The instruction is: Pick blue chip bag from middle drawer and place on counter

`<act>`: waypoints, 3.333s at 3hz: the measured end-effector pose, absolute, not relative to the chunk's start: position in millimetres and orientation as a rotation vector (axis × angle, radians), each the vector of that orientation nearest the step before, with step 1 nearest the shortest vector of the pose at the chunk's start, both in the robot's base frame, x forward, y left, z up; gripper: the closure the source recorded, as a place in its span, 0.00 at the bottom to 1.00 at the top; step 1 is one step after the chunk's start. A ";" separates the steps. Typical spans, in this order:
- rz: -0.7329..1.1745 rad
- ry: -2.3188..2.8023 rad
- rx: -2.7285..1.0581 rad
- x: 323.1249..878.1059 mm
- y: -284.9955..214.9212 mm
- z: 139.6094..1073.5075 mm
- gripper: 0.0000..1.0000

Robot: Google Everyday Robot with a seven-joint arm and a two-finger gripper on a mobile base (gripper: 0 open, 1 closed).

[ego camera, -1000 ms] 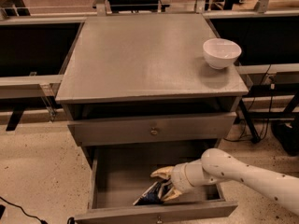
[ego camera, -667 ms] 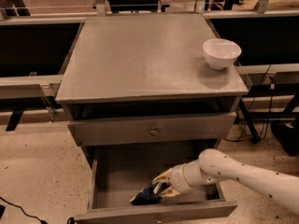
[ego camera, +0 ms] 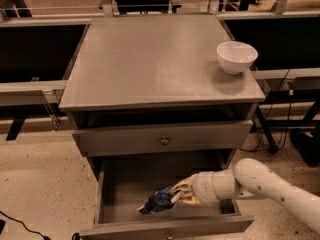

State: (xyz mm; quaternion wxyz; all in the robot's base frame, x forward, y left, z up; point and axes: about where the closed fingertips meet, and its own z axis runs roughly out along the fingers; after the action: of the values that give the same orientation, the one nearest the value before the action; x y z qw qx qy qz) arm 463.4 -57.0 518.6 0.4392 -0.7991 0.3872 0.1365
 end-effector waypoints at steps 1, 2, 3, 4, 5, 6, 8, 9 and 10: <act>0.343 0.863 -1.750 461.4 -76.1 603.7 1.00; 0.356 0.757 -1.681 452.9 -81.4 677.3 1.00; 0.356 0.673 -1.690 464.9 -79.4 752.2 1.00; 0.322 0.613 -1.750 489.7 -63.2 828.8 1.00; 0.287 0.607 -1.796 521.9 -43.2 897.7 1.00; 0.268 0.637 -1.774 554.8 -19.6 953.7 1.00; 0.350 0.773 -1.524 622.5 4.1 997.0 0.59; 0.271 0.811 -1.452 632.0 13.9 996.2 0.36; 0.250 0.849 -1.421 639.6 25.8 983.2 0.05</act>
Offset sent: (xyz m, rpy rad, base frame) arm -0.0208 -0.0388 0.2683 0.4374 -0.2120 0.0683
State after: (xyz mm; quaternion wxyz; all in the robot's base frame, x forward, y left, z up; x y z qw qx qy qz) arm 639.6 25.8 983.2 0.6696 -0.6306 0.3765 0.1109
